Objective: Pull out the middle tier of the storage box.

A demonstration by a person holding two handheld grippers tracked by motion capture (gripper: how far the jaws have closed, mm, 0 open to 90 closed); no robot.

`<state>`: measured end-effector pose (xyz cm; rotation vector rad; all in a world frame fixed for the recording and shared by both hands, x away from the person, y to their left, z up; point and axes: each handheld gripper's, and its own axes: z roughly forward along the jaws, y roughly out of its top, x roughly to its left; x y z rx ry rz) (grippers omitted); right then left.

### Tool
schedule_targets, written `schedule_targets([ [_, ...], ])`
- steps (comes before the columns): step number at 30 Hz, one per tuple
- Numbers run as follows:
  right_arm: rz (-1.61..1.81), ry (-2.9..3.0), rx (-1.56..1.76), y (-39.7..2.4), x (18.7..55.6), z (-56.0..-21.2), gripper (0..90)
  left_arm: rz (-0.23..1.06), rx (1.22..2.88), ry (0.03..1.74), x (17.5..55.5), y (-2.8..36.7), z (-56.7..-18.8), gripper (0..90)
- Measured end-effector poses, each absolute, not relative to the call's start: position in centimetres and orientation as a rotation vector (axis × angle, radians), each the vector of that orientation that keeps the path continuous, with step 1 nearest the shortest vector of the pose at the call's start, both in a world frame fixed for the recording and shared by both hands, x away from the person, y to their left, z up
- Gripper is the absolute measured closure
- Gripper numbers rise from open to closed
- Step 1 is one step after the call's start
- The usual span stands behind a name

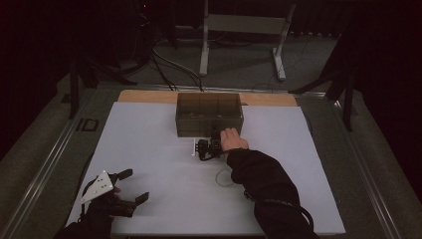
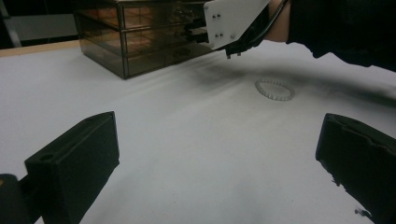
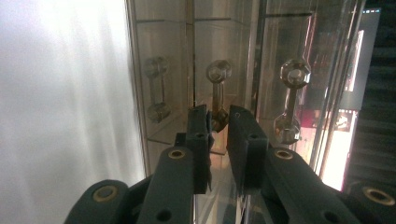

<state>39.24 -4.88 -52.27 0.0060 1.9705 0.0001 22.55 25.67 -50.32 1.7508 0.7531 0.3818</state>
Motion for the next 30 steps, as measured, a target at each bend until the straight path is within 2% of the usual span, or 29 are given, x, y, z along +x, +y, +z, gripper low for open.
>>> schedule_targets([
  [30,-0.001,1.978,-0.021,-5.0,37.4,-52.1,80.0,0.387,1.765,0.753,22.5,25.7,-50.3,1.0],
])
